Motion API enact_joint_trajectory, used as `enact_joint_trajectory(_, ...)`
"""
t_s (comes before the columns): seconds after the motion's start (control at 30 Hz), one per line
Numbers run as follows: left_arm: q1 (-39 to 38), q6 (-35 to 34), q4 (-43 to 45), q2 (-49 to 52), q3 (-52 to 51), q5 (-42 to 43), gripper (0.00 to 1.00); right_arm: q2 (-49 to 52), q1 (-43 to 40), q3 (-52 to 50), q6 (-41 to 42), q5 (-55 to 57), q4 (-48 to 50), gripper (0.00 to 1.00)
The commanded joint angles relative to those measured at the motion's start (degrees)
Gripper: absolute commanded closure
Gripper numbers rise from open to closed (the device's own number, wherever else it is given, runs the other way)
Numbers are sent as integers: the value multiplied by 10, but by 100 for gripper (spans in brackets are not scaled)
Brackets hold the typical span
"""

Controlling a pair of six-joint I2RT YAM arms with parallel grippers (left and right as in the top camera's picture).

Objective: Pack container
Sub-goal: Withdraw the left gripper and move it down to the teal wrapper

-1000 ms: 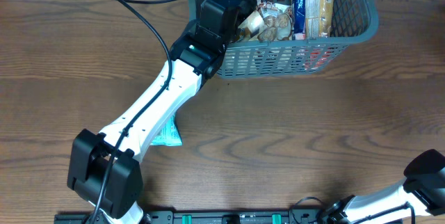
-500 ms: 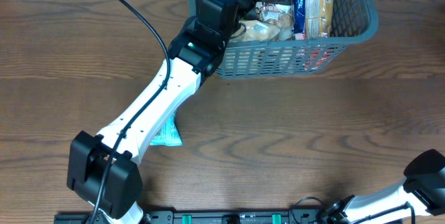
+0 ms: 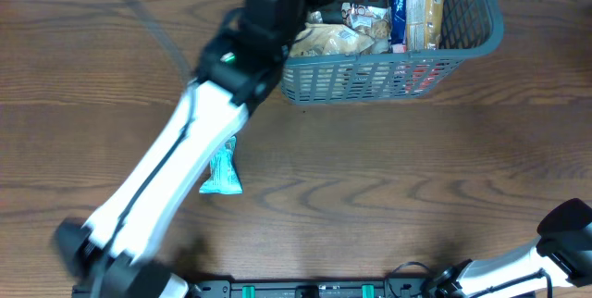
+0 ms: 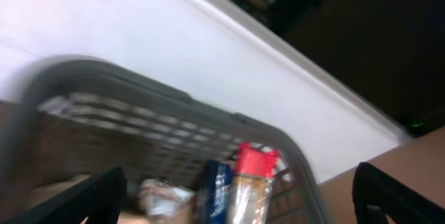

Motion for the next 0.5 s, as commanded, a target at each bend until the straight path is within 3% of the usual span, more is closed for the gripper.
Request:
enact_joint_trajectory(0.0,0,85,-98,-87,23,-108,3,6,-5,-2,1,-2,-2,1)
enact_joint_trajectory(0.13,0,85,-257,-145,23,-159,2,6,-5,-2,1,-2,-2,1)
enact_joint_trajectory(0.33,0,84,-496,-209,23,-160,1,6,-5,-2,1,-2,-2,1)
enact_joint_trajectory(0.47,0,80,-605,-217,23,-158,1,6,-5,-2,1,-2,-2,1)
